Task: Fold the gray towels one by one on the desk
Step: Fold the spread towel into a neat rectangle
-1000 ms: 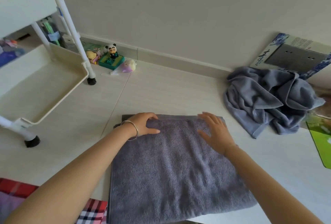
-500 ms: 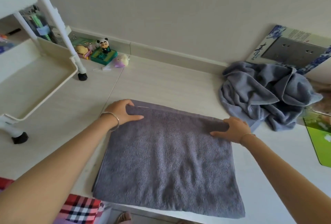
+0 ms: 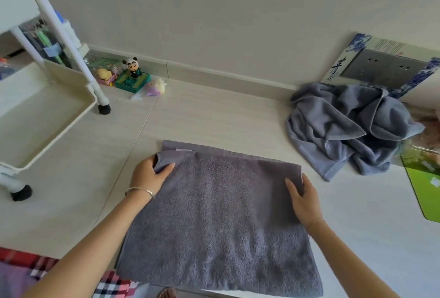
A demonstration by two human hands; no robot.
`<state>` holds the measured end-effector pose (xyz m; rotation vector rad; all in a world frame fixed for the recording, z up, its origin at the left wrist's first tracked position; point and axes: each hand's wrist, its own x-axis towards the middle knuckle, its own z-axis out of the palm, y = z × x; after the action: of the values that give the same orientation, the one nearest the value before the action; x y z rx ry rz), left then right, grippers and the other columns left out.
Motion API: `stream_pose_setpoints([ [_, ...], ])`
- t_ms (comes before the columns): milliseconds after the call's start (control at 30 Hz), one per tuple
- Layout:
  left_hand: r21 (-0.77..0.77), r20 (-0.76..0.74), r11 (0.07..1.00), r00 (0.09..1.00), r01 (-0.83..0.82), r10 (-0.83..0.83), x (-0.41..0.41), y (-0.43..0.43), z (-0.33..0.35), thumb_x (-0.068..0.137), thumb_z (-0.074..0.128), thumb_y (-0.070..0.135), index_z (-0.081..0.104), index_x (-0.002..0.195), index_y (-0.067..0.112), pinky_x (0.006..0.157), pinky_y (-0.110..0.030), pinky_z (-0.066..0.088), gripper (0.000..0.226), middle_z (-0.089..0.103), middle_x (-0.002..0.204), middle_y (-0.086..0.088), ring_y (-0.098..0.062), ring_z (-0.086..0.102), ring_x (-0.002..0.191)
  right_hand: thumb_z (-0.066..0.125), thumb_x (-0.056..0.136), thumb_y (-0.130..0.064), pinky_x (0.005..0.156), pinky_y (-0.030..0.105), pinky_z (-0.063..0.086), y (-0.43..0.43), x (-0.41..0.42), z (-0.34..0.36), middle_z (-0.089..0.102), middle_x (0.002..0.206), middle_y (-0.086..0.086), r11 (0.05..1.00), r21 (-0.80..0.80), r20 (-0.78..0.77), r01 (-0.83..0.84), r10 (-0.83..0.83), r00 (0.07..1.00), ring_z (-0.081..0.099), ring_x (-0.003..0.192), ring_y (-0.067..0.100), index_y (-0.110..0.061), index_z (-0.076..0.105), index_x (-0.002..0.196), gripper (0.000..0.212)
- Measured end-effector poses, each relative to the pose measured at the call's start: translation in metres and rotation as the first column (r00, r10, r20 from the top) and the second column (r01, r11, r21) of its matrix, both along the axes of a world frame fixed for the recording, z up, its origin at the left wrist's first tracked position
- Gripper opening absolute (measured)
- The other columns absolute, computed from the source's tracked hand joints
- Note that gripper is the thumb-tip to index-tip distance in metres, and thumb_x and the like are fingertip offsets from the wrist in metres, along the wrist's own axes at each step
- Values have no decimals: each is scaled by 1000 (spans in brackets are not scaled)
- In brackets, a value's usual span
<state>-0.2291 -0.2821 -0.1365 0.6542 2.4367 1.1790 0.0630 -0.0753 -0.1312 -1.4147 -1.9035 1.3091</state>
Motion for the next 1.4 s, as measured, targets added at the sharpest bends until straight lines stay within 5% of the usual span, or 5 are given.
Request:
stream_pose_setpoints([
  [200,214,150,976,986,38,-71,-7,9,67,77,76,20,64,73,22,55,-3,42,13,66,60,22,13,59,61,58,93,-21,65,14,46,-1,-1,48,63,79,-6,976,110,-184,185,-163,969,56,68,-6,-15,62,87,9],
  [433,-69,249,998,968,2,15,-20,46,18,85,69,32,66,91,7,62,-27,41,26,63,81,-5,-21,58,80,61,90,-29,64,32,37,31,-6,10,55,74,5,979,-5,177,205,-201,964,52,79,24,-9,52,76,26],
  [833,-54,87,998,996,9,-5,-28,31,-9,85,68,25,61,78,5,52,-26,35,23,58,66,-6,-22,52,65,62,89,-22,64,30,35,38,-8,0,54,69,4,985,78,181,153,-165,969,52,73,25,-1,56,82,24],
  [1133,-265,383,952,923,150,-39,-20,-29,-11,78,70,51,73,87,11,90,-39,49,41,72,91,-9,-26,66,91,67,84,-39,65,31,37,1,44,3,58,72,6,963,-221,241,157,-102,965,49,69,19,2,63,75,42],
  [1400,-104,103,994,995,16,-5,-16,-11,-11,89,61,36,64,86,2,71,-42,48,34,67,81,-20,-35,63,78,64,87,-33,52,34,26,-13,17,10,40,57,9,985,9,265,171,-167,950,35,58,21,-4,38,60,48],
])
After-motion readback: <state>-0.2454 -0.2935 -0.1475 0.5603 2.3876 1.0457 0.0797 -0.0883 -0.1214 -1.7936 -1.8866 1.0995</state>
